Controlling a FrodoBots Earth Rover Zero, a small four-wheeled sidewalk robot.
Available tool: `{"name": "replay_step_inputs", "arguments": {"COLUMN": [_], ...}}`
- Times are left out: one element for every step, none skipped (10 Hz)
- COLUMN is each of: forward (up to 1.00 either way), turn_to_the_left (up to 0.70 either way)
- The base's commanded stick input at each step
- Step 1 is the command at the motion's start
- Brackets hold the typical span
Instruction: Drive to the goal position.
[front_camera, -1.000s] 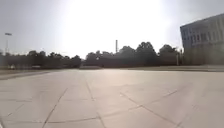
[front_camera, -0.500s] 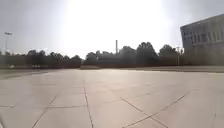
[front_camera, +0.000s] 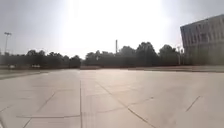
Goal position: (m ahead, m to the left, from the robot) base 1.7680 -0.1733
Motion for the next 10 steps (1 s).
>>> {"name": "replay_step_inputs", "arguments": {"forward": [0.7,0.7,0.7,0.7,0.7,0.7,0.7,0.7,0.7,0.7], "turn_to_the_left": [0.0,0.0,0.0,0.0,0.0,0.0,0.0,0.0,0.0,0.0]}}
